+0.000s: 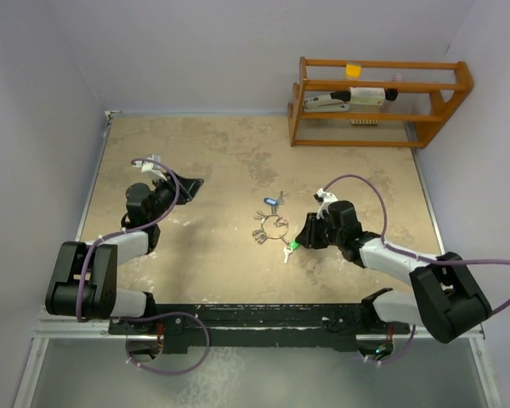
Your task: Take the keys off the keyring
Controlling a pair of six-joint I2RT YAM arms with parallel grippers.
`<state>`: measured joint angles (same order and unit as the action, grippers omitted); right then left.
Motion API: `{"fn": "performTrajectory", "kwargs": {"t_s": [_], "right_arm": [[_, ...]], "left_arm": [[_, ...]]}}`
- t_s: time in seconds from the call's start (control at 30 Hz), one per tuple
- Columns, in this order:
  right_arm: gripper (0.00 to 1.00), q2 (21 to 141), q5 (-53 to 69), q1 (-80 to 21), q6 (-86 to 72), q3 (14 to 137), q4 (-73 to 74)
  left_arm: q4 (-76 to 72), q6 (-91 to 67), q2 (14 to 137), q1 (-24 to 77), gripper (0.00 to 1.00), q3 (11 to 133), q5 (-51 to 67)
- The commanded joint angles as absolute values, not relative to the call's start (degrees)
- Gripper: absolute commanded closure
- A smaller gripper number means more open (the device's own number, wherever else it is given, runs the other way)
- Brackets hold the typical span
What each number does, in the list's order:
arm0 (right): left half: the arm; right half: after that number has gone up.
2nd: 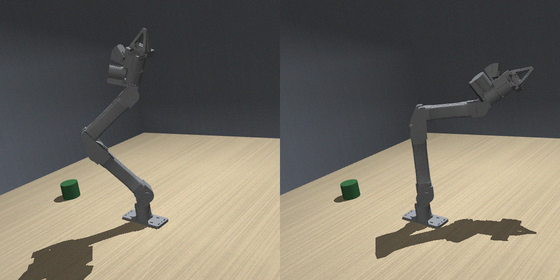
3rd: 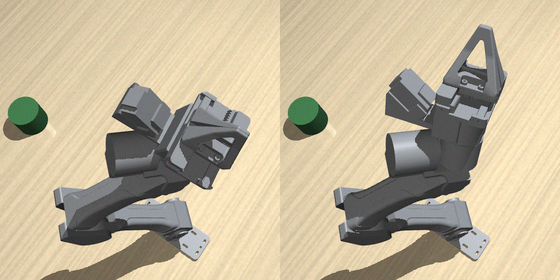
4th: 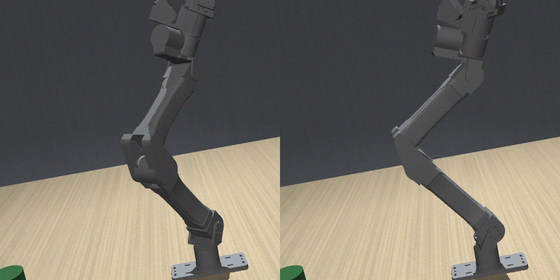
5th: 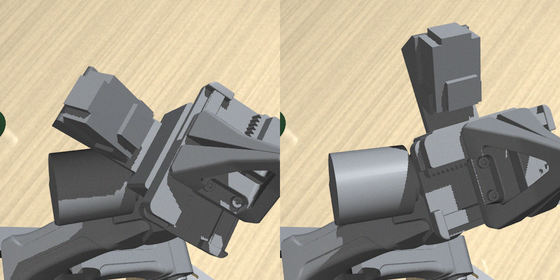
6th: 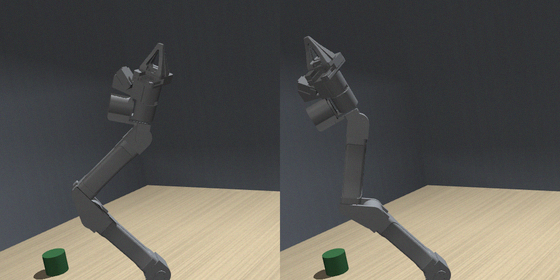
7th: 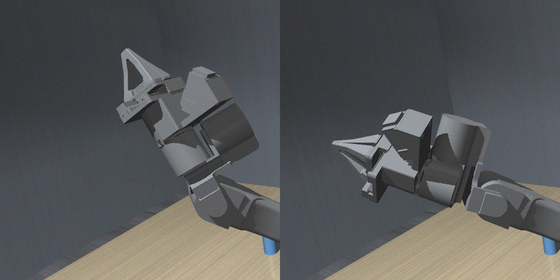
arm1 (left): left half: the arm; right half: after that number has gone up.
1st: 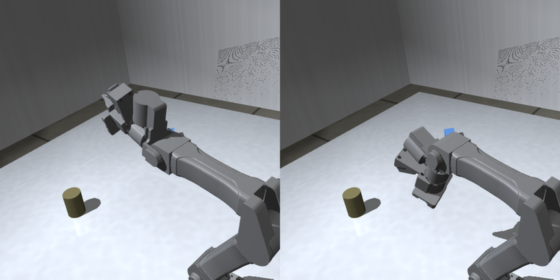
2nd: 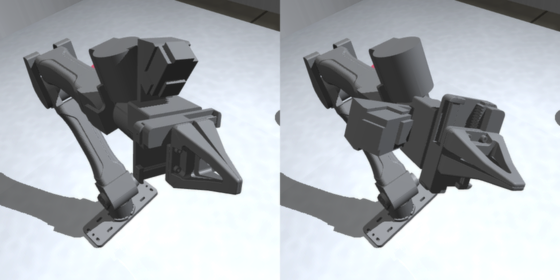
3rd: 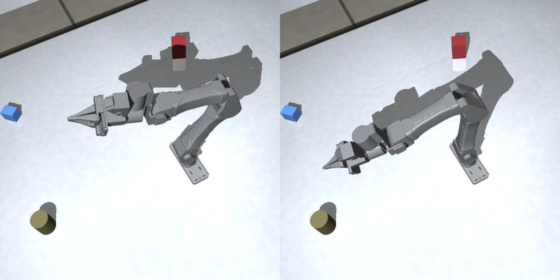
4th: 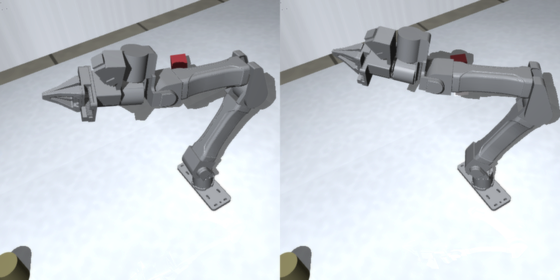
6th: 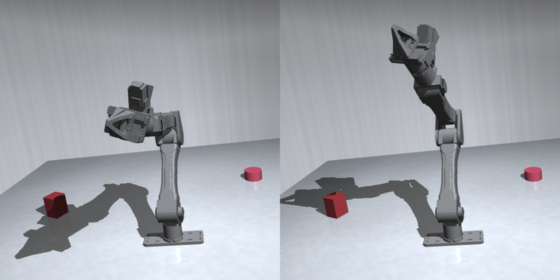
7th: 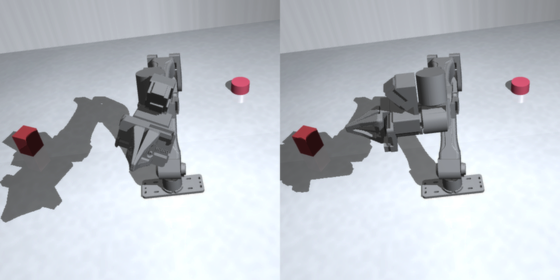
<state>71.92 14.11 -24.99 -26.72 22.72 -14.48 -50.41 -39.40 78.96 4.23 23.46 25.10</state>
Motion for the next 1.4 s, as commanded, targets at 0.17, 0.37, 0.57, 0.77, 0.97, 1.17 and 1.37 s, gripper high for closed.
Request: {"fn": "performTrajectory", "kwargs": {"t_s": [0.17,0.37,0.57,0.77,0.97,1.17,1.37], "right_arm": [[0.69,72.16,15.49,-25.57,-27.47,22.4,-16.17],[0.67,73.09,14.67,-25.73,-27.6,22.01,-16.8],[0.58,74.23,14.29,-25.84,-27.51,21.71,-18.03],[0.6,75.35,14.41,-26.0,-27.77,21.74,-19.17],[0.67,75.54,15.21,-26.1,-27.44,22.48,-17.87],[0.78,74.43,15.98,-26.36,-26.97,22.98,-16.04],[1.0,74.45,16.13,-26.4,-26.23,23.94,-15.67]], "left_arm": [[-51.35,-37.61,76.83,4.76,0.68,23.65,23.96],[-51.21,-37.43,76.74,5.0,0.69,23.64,23.99],[-50.89,-37.18,76.47,5.12,0.69,23.72,24.12],[-50.71,-37.02,76.55,5.31,0.69,23.81,23.79],[-50.15,-36.65,76.58,5.27,0.68,23.9,23.42],[-49.75,-36.43,76.56,5.36,0.69,23.97,22.79],[-49.66,-36.3,76.99,5.45,0.69,24.07,22.59]]}}
